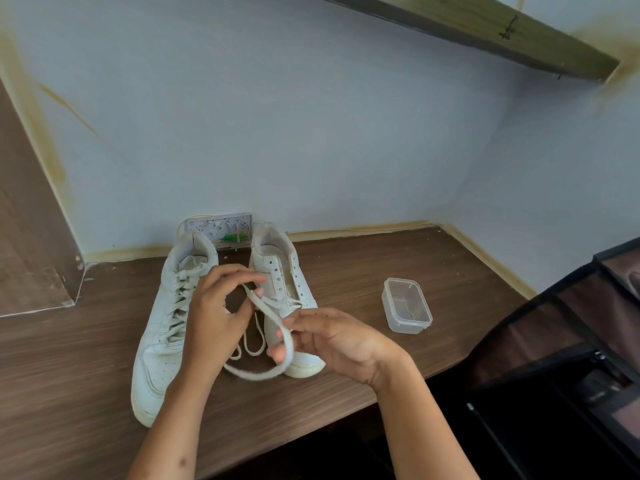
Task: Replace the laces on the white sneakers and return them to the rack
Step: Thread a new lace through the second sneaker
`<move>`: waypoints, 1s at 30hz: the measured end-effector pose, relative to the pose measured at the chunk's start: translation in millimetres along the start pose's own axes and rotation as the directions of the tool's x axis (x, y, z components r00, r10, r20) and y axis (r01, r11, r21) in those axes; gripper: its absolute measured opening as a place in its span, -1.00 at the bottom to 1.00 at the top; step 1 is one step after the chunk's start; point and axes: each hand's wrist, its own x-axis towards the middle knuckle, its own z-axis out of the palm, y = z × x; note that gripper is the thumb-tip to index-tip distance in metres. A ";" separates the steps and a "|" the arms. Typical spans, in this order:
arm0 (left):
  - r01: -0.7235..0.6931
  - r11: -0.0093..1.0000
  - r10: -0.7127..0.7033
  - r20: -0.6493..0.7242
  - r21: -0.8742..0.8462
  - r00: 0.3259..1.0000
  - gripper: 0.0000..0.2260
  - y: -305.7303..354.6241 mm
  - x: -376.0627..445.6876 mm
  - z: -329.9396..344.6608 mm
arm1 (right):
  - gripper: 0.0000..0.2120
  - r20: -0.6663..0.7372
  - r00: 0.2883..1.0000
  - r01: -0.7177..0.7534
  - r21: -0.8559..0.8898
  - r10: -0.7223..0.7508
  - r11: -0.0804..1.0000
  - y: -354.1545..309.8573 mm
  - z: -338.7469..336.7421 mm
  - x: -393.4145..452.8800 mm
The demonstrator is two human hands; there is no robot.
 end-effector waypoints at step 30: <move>0.088 0.992 -0.100 0.147 0.087 0.984 -0.65 1.2 -3.7 2.2 | -0.80 -0.555 0.707 -0.104 -0.694 -0.438 0.712 12.5 -35.8 9.2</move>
